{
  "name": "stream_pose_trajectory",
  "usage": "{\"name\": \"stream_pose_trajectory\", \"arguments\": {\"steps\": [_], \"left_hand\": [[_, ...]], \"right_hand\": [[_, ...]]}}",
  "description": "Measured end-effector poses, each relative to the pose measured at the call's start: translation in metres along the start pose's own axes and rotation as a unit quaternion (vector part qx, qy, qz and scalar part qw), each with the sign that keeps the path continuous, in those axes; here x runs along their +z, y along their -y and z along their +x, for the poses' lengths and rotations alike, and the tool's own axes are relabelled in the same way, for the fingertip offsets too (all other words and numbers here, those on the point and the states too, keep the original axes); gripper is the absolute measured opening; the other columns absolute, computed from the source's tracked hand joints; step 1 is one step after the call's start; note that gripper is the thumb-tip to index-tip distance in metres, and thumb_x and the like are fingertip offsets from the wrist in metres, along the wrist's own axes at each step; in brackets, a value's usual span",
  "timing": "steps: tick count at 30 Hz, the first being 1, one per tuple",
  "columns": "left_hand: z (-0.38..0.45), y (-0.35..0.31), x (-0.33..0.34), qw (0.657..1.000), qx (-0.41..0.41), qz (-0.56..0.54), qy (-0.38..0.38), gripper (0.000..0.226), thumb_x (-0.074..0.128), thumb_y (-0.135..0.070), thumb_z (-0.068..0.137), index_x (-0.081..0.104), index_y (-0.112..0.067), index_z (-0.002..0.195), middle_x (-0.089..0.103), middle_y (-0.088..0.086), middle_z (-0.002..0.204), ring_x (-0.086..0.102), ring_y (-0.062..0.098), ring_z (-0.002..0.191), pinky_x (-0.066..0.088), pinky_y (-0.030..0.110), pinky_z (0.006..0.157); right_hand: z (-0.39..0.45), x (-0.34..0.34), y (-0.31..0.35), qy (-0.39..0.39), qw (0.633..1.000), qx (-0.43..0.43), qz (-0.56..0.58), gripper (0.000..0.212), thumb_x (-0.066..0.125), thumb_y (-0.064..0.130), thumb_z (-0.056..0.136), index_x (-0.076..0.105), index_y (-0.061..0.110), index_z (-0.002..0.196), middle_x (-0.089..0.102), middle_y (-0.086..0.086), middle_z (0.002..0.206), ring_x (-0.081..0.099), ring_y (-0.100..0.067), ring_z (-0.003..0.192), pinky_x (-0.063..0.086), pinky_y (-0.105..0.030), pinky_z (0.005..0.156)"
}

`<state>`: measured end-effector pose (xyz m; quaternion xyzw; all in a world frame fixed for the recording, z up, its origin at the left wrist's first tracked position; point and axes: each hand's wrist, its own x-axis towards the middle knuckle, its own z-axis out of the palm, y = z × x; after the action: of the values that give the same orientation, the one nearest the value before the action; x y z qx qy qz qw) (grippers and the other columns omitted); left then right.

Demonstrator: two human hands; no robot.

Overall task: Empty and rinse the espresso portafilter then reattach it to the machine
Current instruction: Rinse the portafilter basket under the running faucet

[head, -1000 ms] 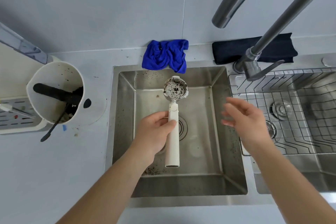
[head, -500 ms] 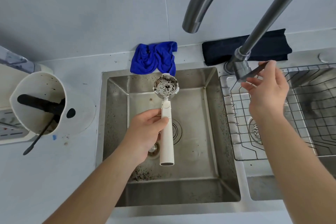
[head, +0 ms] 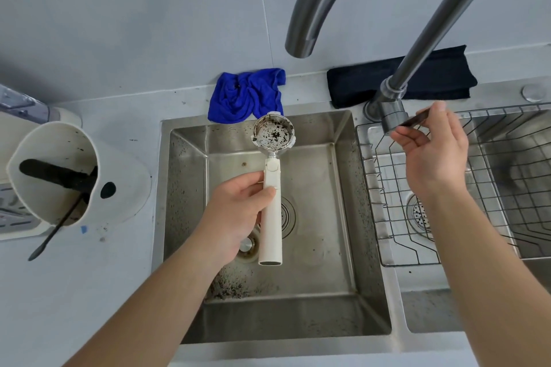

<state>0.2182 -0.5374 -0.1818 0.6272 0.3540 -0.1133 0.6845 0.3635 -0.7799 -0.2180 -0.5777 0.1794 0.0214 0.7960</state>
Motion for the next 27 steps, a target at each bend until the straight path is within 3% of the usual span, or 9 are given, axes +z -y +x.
{"name": "stream_pose_trajectory", "arguments": {"steps": [6, 10, 18, 27], "left_hand": [[-0.001, 0.001, -0.001, 1.0, 0.01, 0.003, 0.006, 0.035, 0.064, 0.0, 0.09, 0.073, -0.033, 0.087, 0.078, -0.008, 0.091, 0.072, 0.008, 0.082, 0.057, 0.037, 0.084], [-0.002, 0.0, -0.001, 1.0, 0.016, 0.006, 0.012, 0.046, 0.065, -0.001, 0.089, 0.077, -0.045, 0.077, 0.078, -0.011, 0.094, 0.072, 0.009, 0.089, 0.057, 0.039, 0.088], [-0.001, -0.006, -0.002, 0.998, 0.037, 0.04, 0.006, 0.041, 0.066, -0.006, 0.09, 0.073, -0.046, 0.086, 0.075, -0.006, 0.106, 0.069, 0.023, 0.102, 0.056, 0.044, 0.089], [0.004, -0.009, -0.008, 0.997, 0.059, 0.05, 0.017, 0.038, 0.066, -0.006, 0.09, 0.07, -0.044, 0.095, 0.075, -0.009, 0.104, 0.069, 0.017, 0.098, 0.057, 0.036, 0.082]], "right_hand": [[-0.001, -0.001, -0.002, 0.004, 1.0, -0.009, 0.004, 0.027, 0.062, 0.043, 0.091, 0.064, 0.022, 0.073, 0.063, 0.003, 0.072, 0.064, -0.02, 0.07, 0.058, -0.032, 0.077], [-0.002, -0.001, -0.003, 0.013, 1.0, -0.017, 0.012, 0.026, 0.065, 0.045, 0.087, 0.069, 0.029, 0.067, 0.065, 0.003, 0.07, 0.065, -0.02, 0.069, 0.059, -0.034, 0.078], [0.0, -0.003, -0.007, 0.023, 0.999, -0.028, 0.022, 0.024, 0.065, 0.044, 0.087, 0.071, 0.031, 0.068, 0.067, 0.003, 0.07, 0.066, -0.021, 0.068, 0.058, -0.035, 0.079], [0.002, -0.004, -0.01, 0.013, 0.999, -0.023, 0.028, 0.026, 0.06, 0.033, 0.095, 0.066, 0.026, 0.071, 0.067, 0.003, 0.071, 0.066, -0.02, 0.067, 0.058, -0.034, 0.078]]}}
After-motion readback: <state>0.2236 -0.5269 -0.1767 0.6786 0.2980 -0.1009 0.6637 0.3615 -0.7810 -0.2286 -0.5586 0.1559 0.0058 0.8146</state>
